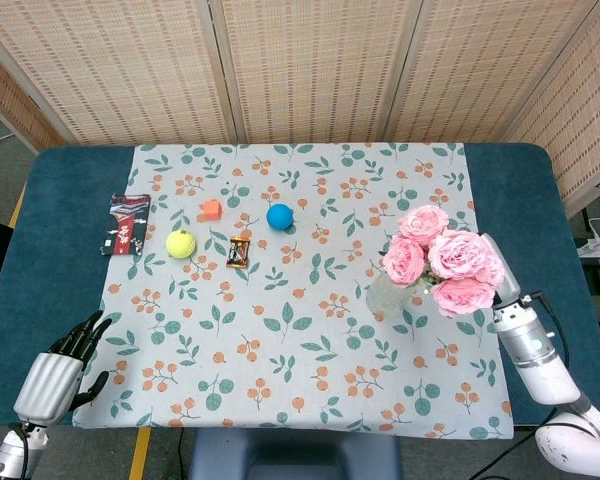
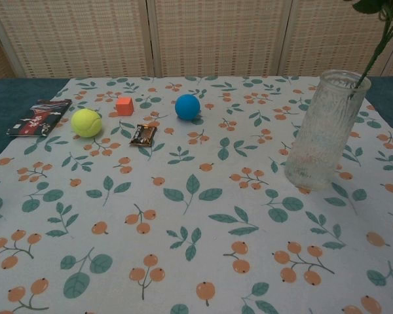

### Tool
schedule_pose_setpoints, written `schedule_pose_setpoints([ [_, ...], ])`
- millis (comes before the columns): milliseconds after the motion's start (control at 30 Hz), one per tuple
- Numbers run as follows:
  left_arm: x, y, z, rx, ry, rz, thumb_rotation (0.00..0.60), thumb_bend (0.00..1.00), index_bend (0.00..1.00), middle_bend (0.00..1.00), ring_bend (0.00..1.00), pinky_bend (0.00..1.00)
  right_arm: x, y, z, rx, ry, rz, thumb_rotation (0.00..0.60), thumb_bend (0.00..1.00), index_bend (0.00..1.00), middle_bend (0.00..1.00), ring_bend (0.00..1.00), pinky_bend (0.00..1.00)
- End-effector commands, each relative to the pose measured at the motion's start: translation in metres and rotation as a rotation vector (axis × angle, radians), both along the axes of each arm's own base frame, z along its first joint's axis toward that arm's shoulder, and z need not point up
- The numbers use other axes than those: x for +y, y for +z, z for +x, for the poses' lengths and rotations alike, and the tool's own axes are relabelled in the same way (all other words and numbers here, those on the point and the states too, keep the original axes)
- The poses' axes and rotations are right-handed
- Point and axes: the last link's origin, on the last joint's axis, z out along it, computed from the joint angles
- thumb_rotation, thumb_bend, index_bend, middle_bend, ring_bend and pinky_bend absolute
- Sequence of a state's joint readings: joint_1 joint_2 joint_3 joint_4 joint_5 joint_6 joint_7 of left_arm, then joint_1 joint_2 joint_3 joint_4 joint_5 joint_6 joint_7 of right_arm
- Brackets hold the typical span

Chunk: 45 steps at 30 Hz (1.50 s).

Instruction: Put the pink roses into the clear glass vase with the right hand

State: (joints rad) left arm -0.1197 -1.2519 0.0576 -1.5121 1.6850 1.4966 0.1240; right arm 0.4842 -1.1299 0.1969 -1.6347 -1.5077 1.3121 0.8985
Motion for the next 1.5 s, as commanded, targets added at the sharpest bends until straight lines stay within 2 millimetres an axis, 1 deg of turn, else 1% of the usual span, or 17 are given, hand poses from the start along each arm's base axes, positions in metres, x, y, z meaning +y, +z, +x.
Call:
schedule_pose_setpoints([
  [33, 0.000, 0.000, 0.000, -0.001, 0.000, 0.000, 0.600, 0.35, 0.03, 0.02, 0.15, 0.39, -0.001, -0.003, -0.007, 0.012, -0.023, 0.008, 0.600, 0.68, 0.91, 0.88, 0.88, 1.00],
  [133, 0.000, 0.000, 0.000, 0.000, 0.000, -0.001, 0.600, 0.35, 0.03, 0.02, 0.15, 0.39, -0.004, -0.005, -0.016, 0.031, -0.051, 0.019, 0.600, 0.68, 0.91, 0.88, 0.87, 1.00],
  [200, 0.000, 0.000, 0.000, 0.001, 0.001, -0.002, 0.600, 0.35, 0.03, 0.02, 0.15, 0.39, -0.007, -0.006, -0.022, 0.056, -0.064, 0.026, 0.600, 0.66, 0.85, 0.88, 0.86, 1.00],
  [233, 0.000, 0.000, 0.000, 0.001, 0.001, -0.003, 0.600, 0.35, 0.03, 0.02, 0.15, 0.39, -0.008, -0.008, -0.025, 0.066, -0.070, 0.034, 0.600, 0.60, 0.77, 0.88, 0.86, 1.00],
  [267, 0.000, -0.001, 0.000, 0.001, 0.001, -0.003, 0.600, 0.35, 0.03, 0.02, 0.15, 0.39, -0.008, -0.009, -0.027, 0.071, -0.073, 0.044, 0.600, 0.50, 0.63, 0.88, 0.86, 1.00],
  [333, 0.000, -0.001, 0.000, -0.001, 0.001, -0.005, 0.600, 0.35, 0.04, 0.02, 0.16, 0.39, -0.009, -0.009, -0.029, 0.073, -0.074, 0.064, 0.600, 0.36, 0.45, 0.88, 0.86, 1.00],
  [400, 0.000, -0.001, 0.000, -0.004, 0.001, -0.006, 0.600, 0.35, 0.03, 0.02, 0.16, 0.39, -0.010, -0.010, -0.032, 0.075, -0.074, 0.082, 0.600, 0.25, 0.32, 0.88, 0.86, 1.00],
  [567, 0.000, -0.001, -0.001, -0.003, 0.000, -0.008, 0.600, 0.35, 0.04, 0.02, 0.16, 0.39, -0.011, -0.010, -0.037, 0.090, -0.070, 0.104, 0.600, 0.13, 0.23, 0.88, 0.86, 1.00],
  [800, 0.001, 0.000, -0.001, -0.004, 0.002, -0.006, 0.600, 0.35, 0.03, 0.02, 0.16, 0.39, -0.006, -0.007, -0.047, 0.139, -0.064, 0.096, 0.600, 0.10, 0.07, 0.88, 0.86, 1.00],
  [1000, 0.001, -0.001, -0.001, -0.002, 0.001, -0.009, 0.600, 0.35, 0.03, 0.02, 0.16, 0.39, 0.007, 0.002, -0.059, 0.205, -0.050, 0.024, 0.600, 0.10, 0.06, 0.88, 0.86, 1.00],
  [1133, 0.001, -0.002, -0.001, -0.002, 0.003, -0.012, 0.600, 0.35, 0.03, 0.02, 0.16, 0.39, 0.028, 0.011, -0.078, 0.303, -0.069, -0.066, 0.600, 0.10, 0.07, 0.88, 0.86, 1.00],
  [1167, 0.001, -0.002, -0.002, -0.001, 0.005, -0.012, 0.600, 0.35, 0.03, 0.02, 0.16, 0.39, 0.036, 0.013, -0.086, 0.362, -0.088, -0.097, 0.600, 0.10, 0.11, 0.88, 0.85, 1.00],
  [1267, 0.002, -0.002, -0.004, -0.002, 0.013, -0.011, 0.600, 0.35, 0.04, 0.02, 0.16, 0.39, 0.065, 0.016, -0.112, 0.664, -0.165, -0.210, 0.600, 0.10, 0.24, 0.87, 0.79, 1.00],
  [1333, 0.003, -0.002, -0.005, -0.001, 0.017, -0.009, 0.600, 0.35, 0.04, 0.02, 0.16, 0.39, 0.081, 0.015, -0.122, 0.814, -0.224, -0.284, 0.600, 0.10, 0.28, 0.82, 0.70, 1.00],
  [1367, 0.003, -0.002, -0.005, -0.001, 0.018, -0.009, 0.600, 0.35, 0.04, 0.02, 0.16, 0.39, 0.088, 0.012, -0.124, 0.883, -0.256, -0.309, 0.600, 0.10, 0.29, 0.74, 0.63, 0.98],
  [1433, 0.003, -0.002, -0.005, -0.002, 0.016, -0.006, 0.600, 0.35, 0.03, 0.02, 0.16, 0.39, 0.101, 0.010, -0.121, 1.009, -0.255, -0.353, 0.600, 0.10, 0.26, 0.58, 0.48, 0.90],
  [1500, 0.003, 0.000, -0.004, -0.006, 0.011, -0.002, 0.600, 0.35, 0.03, 0.02, 0.16, 0.39, 0.111, 0.007, -0.117, 1.038, -0.263, -0.386, 0.600, 0.09, 0.22, 0.41, 0.29, 0.74],
])
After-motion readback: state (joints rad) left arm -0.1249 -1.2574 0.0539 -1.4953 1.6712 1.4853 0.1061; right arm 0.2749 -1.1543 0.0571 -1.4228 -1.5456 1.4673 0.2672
